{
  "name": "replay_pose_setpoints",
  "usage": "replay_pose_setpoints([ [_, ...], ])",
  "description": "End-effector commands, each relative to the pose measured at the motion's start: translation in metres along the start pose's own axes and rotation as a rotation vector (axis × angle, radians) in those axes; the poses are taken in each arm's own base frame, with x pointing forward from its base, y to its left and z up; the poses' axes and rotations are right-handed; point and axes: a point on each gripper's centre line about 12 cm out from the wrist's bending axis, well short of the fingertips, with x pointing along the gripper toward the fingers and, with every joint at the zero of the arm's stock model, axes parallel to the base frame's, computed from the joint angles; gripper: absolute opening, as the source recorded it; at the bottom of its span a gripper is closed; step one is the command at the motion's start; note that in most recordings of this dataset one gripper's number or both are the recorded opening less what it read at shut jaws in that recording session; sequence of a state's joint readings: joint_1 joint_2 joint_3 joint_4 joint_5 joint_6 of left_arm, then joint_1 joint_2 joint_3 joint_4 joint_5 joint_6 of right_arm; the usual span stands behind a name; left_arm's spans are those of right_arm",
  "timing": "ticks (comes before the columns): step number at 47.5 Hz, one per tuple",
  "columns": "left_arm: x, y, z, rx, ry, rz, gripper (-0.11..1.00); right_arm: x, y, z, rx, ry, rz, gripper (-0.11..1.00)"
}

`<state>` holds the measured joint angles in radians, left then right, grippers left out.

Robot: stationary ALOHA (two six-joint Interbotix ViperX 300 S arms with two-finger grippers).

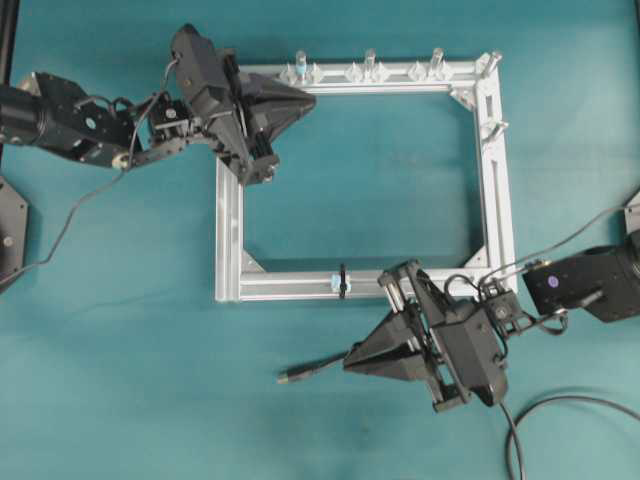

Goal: Insert the wire through the string loop located in the center.
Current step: 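Lower the right gripper and grasp the black cable behind its USB plug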

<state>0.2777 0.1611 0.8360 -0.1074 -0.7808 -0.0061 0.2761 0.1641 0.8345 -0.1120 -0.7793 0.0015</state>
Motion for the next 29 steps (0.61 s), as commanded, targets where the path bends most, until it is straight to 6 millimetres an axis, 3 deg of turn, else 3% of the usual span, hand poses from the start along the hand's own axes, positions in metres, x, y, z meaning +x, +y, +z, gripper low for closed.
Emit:
replay_pose_setpoints([
  [1, -0.006, -0.013, 0.026, 0.02, -0.026, -0.049, 0.15, 0.001, -0.007, 0.011, 0.004, -0.036, -0.022, 0.19],
  [8, -0.013, -0.011, 0.03, 0.018, 0.103, -0.043, 0.0, 0.002, -0.009, 0.01, 0.003, -0.029, -0.025, 0.0],
  [20, -0.025, -0.022, 0.047, 0.022, 0.109, -0.073, 0.0, 0.007, -0.015, 0.013, 0.005, -0.001, -0.039, 0.0],
  [29, -0.026, -0.032, 0.045, 0.03, 0.117, -0.099, 0.0, 0.009, -0.017, 0.013, 0.009, 0.022, -0.043, 0.0],
])
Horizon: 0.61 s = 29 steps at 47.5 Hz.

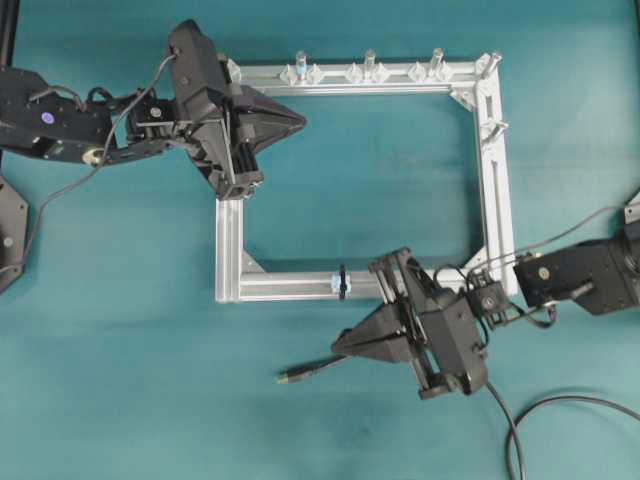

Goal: Insert the wire through the string loop located in the center.
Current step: 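Lower the right gripper and grasp the black cable behind its USB plug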

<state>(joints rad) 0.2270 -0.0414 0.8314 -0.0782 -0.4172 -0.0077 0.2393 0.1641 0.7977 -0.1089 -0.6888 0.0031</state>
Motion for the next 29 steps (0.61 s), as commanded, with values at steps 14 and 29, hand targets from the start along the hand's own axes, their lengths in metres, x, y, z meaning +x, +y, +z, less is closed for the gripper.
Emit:
replay_pose_setpoints([
  [14, -0.0014, -0.0132, 0.0135, 0.013, -0.038, -0.034, 0.05, 0.0029, -0.0007, 0.011, 0.006, -0.014, -0.002, 0.0],
  [29, -0.0077, -0.013, 0.0135, 0.017, -0.032, -0.036, 0.49, 0.0045, -0.0003, 0.0079, -0.004, 0.031, 0.004, 0.17],
])
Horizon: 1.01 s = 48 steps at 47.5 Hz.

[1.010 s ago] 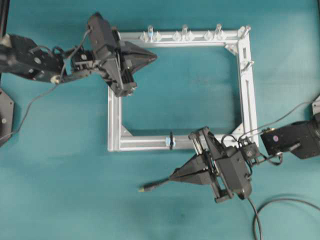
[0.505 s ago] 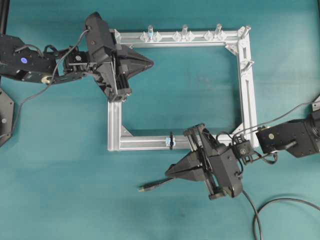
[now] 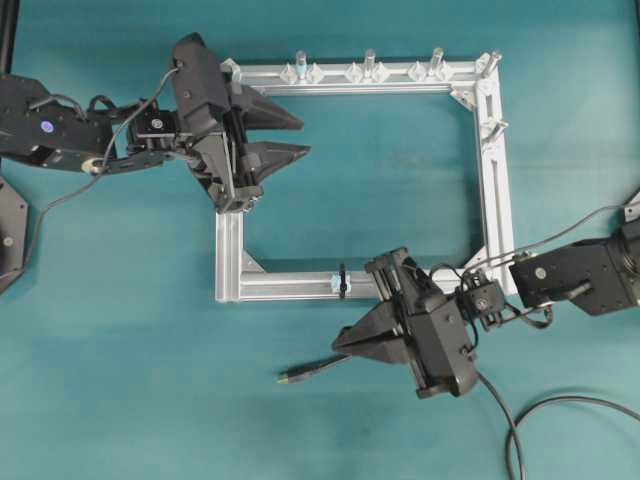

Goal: Insert the wire through the string loop located in the center.
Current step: 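Lower the right gripper and grasp the black cable behind its USB plug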

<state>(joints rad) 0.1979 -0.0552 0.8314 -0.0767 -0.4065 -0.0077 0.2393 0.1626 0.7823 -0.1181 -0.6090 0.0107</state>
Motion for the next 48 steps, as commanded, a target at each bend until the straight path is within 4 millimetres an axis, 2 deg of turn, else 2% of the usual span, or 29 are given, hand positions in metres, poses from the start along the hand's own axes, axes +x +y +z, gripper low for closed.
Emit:
replay_pose_setpoints([
  [1, -0.005, -0.002, 0.011, 0.006, -0.027, -0.007, 0.49, 0.002, 0.0, 0.01, -0.003, -0.029, 0.001, 0.22],
  [3, -0.006, -0.002, 0.01, 0.006, -0.02, -0.007, 0.49, 0.002, 0.0, 0.009, -0.003, -0.026, 0.001, 0.32],
  [5, -0.008, -0.002, 0.01, 0.007, -0.015, -0.008, 0.49, 0.003, 0.0, 0.007, -0.003, -0.02, 0.001, 0.37],
  [31, -0.013, -0.01, 0.013, 0.012, -0.005, -0.028, 0.49, 0.019, 0.001, 0.0, -0.011, -0.006, 0.011, 0.36],
  [48, -0.014, -0.011, 0.01, 0.017, 0.003, -0.032, 0.49, 0.025, 0.002, -0.016, -0.009, 0.036, 0.016, 0.36],
])
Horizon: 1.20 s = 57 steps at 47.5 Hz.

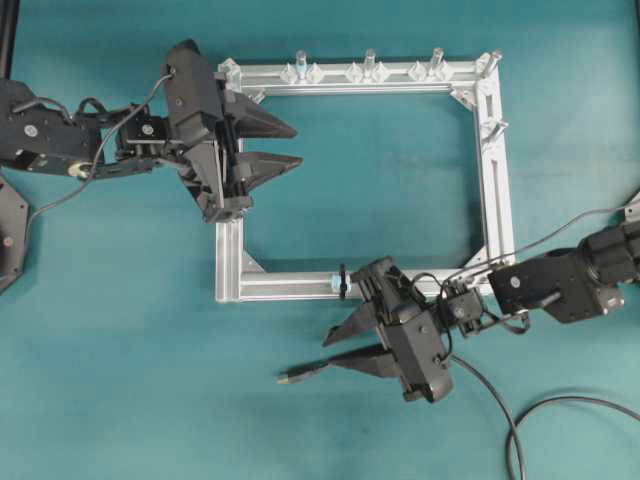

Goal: Insert the wire through the string loop located in the center.
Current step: 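Lower the right gripper and grasp the black cable behind its USB plug, then lift the cable and carry the plug left toward the zip-tie loop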

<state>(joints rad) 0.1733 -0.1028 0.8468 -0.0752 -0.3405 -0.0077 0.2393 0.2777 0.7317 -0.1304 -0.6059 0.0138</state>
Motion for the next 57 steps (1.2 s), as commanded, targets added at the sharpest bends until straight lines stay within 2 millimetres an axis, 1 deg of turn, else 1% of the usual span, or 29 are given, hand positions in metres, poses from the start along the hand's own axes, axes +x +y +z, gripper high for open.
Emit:
replay_pose_setpoints([
  [1, -0.004, -0.002, 0.009, 0.006, -0.03, -0.006, 0.49, 0.002, 0.001, 0.01, -0.006, -0.029, 0.003, 0.36],
  [14, -0.005, -0.001, 0.003, 0.007, -0.017, -0.005, 0.49, 0.008, 0.003, 0.009, -0.009, -0.019, 0.008, 0.36],
  [23, -0.005, -0.001, 0.003, 0.007, -0.017, -0.005, 0.49, 0.013, 0.006, 0.006, -0.01, -0.004, 0.014, 0.36],
  [47, -0.006, -0.001, 0.001, 0.008, -0.012, -0.005, 0.49, 0.019, 0.009, -0.008, -0.01, 0.031, 0.023, 0.36],
  [57, -0.006, -0.001, 0.001, 0.008, -0.012, -0.005, 0.49, 0.021, 0.011, -0.004, -0.012, 0.023, 0.027, 0.36],
])
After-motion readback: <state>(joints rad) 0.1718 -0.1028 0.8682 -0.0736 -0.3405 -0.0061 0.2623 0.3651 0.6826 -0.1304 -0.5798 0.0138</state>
